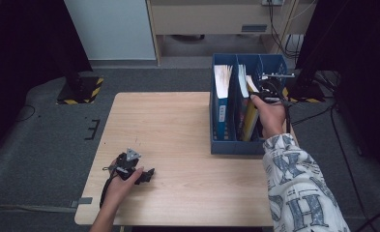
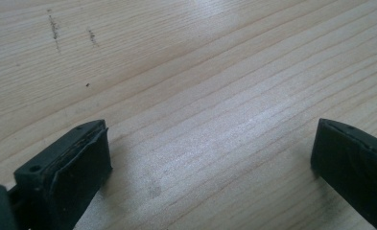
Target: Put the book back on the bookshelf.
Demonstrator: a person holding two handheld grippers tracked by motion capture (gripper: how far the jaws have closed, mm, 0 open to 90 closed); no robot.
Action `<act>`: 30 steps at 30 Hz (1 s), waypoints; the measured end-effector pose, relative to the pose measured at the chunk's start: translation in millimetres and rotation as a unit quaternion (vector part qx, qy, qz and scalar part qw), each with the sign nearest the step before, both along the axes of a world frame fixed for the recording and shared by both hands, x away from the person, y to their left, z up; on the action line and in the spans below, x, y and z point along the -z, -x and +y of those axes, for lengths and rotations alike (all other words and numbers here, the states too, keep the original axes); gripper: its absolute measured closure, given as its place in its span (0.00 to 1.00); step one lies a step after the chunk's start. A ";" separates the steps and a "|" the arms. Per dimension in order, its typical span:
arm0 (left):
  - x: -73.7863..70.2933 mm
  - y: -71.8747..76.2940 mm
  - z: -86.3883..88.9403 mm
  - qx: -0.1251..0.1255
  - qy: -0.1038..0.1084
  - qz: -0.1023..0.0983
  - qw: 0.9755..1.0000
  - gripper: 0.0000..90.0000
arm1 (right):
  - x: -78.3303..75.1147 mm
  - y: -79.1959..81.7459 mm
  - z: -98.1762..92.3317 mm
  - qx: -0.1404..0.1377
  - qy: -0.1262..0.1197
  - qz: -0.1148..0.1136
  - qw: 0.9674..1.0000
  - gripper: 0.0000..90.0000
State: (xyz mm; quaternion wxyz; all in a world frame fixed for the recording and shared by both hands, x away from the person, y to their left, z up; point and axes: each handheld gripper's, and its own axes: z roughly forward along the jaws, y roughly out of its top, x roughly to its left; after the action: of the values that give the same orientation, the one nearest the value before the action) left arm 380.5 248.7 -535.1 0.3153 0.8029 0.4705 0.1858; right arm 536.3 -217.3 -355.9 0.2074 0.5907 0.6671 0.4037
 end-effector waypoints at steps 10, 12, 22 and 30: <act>-0.1 0.0 -0.2 0.001 0.000 0.000 1.000 0.00 | -4.7 1.8 -1.0 -0.006 -0.002 0.007 1.000 0.76; -0.1 -0.1 -0.3 0.001 0.000 0.000 1.000 0.00 | -6.1 1.5 -1.3 -0.007 -0.002 0.007 1.000 0.77; 0.0 -0.2 -0.4 0.002 0.000 0.000 1.000 0.00 | -9.1 2.9 -0.5 -0.005 0.018 0.005 1.000 0.83; -0.1 -0.4 -0.3 0.002 0.000 0.000 1.000 0.00 | -13.2 1.0 0.1 0.010 0.017 -0.022 1.000 0.84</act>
State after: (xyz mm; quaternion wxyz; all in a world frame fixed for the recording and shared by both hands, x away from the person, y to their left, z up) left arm 380.8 248.3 -535.1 0.3153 0.8040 0.4689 0.1851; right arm 535.2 -217.1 -342.6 0.2359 0.5845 0.6632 0.4035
